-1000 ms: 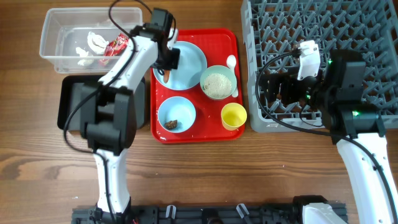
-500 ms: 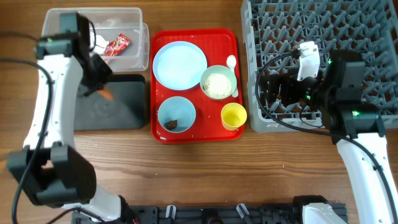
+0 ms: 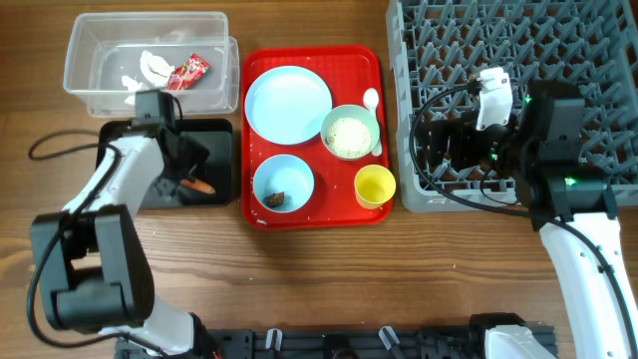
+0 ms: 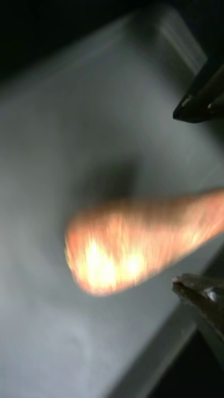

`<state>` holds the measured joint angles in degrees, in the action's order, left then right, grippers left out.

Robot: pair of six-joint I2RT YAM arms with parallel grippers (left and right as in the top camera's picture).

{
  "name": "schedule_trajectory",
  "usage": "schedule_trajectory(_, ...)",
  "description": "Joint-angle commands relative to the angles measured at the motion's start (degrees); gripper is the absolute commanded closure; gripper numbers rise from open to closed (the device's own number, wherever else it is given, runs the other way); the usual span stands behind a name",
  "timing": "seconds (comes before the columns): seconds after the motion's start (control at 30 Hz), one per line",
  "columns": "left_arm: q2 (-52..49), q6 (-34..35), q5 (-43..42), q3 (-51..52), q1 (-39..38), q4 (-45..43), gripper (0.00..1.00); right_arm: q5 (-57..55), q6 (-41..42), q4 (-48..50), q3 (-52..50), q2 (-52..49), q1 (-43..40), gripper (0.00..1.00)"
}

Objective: Sort waste into correct bins and load items into the dishwasher rack

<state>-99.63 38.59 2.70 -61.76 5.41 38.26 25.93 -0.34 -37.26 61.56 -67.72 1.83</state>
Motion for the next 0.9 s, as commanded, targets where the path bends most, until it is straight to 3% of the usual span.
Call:
schedule_trajectory(0.0,6.91,-20.72,-12.28,-6.80,-0.28,-0.15,0.16,0.96,-0.70,0.07,1.27,-0.33,0.09,0.00)
schedule_trajectory(0.07,9.38,-34.53,-18.95,-7.80,-1.77,-0.66,0.16,0.94,-0.74,0.11,1.29,-0.33,0.09,0.00)
schedule_trajectory(0.17,9.88,-49.81,-21.14,-7.80,-6.54,1.49,0.16,0.94,-0.72,0.11,1.27,-0.33,0.09,0.00)
schedule_trajectory(0.3,7.06,-57.86,-21.09,-7.78,-17.07,5.20,0.23,0.94,-0.55,0.11,1.29,-0.33,0.09,0.00)
schedule_trajectory(0.57,0.28,-57.66,-19.37,-7.56,-32.04,7.26,0.29,0.92,0.59,0.09,1.27,-0.33,0.09,0.00)
schedule_trajectory(0.63,-2.62,-56.57,-15.34,-7.56,-34.75,7.61,0.37,0.94,0.57,0.09,1.27,-0.33,0.09,0.00)
schedule_trajectory(0.8,-9.11,-46.14,-6.01,-7.56,-35.26,5.99,0.59,0.96,0.57,0.09,1.27,-0.33,0.09,0.00)
schedule_trajectory(0.87,-10.36,-45.31,-6.03,-7.56,-35.30,5.27,0.77,0.96,0.63,0.02,1.27,-0.33,0.09,0.00)
